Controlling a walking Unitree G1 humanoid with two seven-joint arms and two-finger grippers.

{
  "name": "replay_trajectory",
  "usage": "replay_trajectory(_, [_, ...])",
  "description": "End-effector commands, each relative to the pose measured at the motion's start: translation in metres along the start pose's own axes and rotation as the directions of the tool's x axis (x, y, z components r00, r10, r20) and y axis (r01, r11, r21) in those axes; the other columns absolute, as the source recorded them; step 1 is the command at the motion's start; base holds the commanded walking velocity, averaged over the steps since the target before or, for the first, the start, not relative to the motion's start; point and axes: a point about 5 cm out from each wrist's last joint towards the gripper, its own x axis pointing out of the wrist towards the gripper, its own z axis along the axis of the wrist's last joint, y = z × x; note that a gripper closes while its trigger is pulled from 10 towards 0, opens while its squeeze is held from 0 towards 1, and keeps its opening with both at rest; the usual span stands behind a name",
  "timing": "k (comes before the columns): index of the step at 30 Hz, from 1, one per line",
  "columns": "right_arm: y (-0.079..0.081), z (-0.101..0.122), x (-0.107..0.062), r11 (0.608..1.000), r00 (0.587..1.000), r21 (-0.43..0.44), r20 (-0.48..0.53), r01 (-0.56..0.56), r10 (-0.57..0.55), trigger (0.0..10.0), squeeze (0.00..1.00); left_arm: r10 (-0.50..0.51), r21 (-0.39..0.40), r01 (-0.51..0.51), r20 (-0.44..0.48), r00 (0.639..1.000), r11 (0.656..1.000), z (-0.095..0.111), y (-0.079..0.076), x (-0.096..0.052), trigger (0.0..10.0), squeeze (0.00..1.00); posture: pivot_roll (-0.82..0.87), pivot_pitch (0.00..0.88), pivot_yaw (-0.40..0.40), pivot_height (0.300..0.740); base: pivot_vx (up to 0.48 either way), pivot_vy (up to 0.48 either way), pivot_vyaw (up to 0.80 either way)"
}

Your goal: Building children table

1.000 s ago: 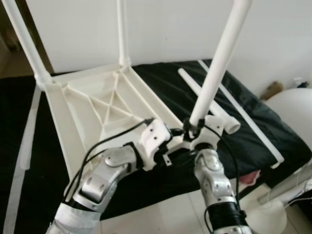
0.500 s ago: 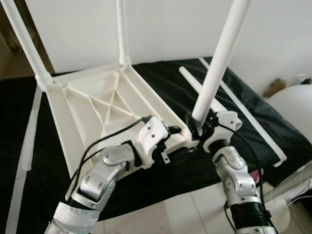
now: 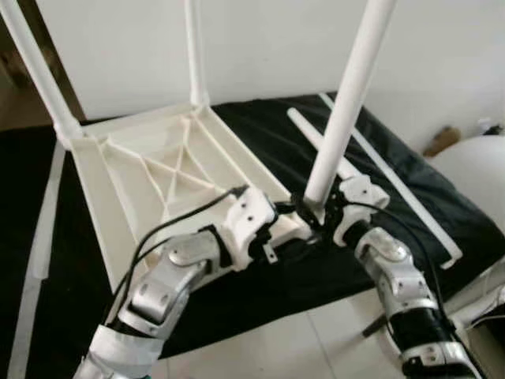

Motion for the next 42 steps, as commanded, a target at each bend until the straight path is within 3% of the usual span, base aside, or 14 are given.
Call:
replay_trajectory(1, [0.000, -0.002, 0.000, 0.999, 0.999, -0.017, -0.015, -0.031, 0.030, 10.0, 0.00, -0.003, 0.010, 0.003, -0.003, 1.000, 1.000, 0.000, 0.000, 0.001, 10.0, 0.00, -0.05, 0.038, 0.000, 0.740, 0.000, 0.000, 0.00])
replay_trajectory(13, [-0.008, -0.005, 0.002, 0.985, 0.985, -0.046, -0.057, -0.168, 0.165, 10.0, 0.00, -0.011, 0.010, 0.011, 0.002, 1.000, 1.000, 0.000, -0.001, 0.003, 10.0, 0.00, -0.06, 0.046, 0.000, 0.740, 0.000, 0.000, 0.00])
replay_trajectory(14, [-0.008, -0.005, 0.002, 0.984, 0.984, -0.051, -0.059, -0.172, 0.169, 5.2, 0.00, -0.013, 0.010, 0.013, 0.004, 1.000, 1.000, 0.000, -0.001, 0.004, 10.0, 0.00, -0.05, 0.047, -0.002, 0.740, 0.000, 0.000, 0.00])
replay_trajectory(16, [-0.009, -0.006, 0.003, 0.982, 0.983, -0.055, -0.060, -0.178, 0.175, 5.2, 0.00, -0.014, 0.010, 0.014, 0.006, 1.000, 1.000, 0.000, -0.001, 0.004, 10.0, 0.00, -0.05, 0.047, -0.002, 0.740, 0.000, 0.000, 0.00])
replay_trajectory(17, [-0.010, -0.007, 0.002, 0.983, 0.983, -0.049, -0.064, -0.175, 0.172, 0.0, 0.00, -0.013, 0.008, 0.013, 0.006, 1.000, 1.000, 0.000, -0.002, 0.003, 10.0, 0.00, -0.05, 0.049, -0.005, 0.740, 0.000, 0.000, 0.00])
replay_trajectory(28, [-0.013, -0.015, -0.003, 0.992, 0.989, -0.001, -0.078, -0.129, 0.129, 0.4, 0.00, -0.009, 0.001, 0.009, 0.007, 1.000, 1.000, 0.000, -0.004, 0.002, 10.0, 0.00, -0.05, 0.056, -0.013, 0.740, 0.000, 0.000, 0.00])
replay_trajectory(29, [-0.013, -0.016, -0.004, 0.993, 0.990, 0.007, -0.079, -0.116, 0.116, 10.0, 0.00, -0.009, -0.001, 0.009, 0.008, 1.000, 1.000, 0.000, -0.004, 0.002, 10.0, 0.00, -0.05, 0.056, -0.013, 0.740, 0.000, 0.000, 0.00])
replay_trajectory(32, [-0.014, -0.018, -0.004, 0.995, 0.991, 0.012, -0.084, -0.100, 0.101, 10.0, 0.00, -0.010, -0.001, 0.010, 0.008, 1.000, 1.000, 0.000, -0.004, 0.002, 10.0, 0.00, -0.05, 0.056, -0.012, 0.740, 0.000, 0.000, 0.00])
replay_trajectory(42, [-0.009, -0.023, -0.006, 0.983, 0.982, 0.101, -0.123, 0.153, -0.141, 10.0, 0.00, -0.019, -0.009, 0.020, 0.021, 1.000, 1.000, 0.002, -0.006, 0.006, 10.0, 0.00, -0.06, 0.059, -0.015, 0.740, 0.000, 0.000, 0.00])
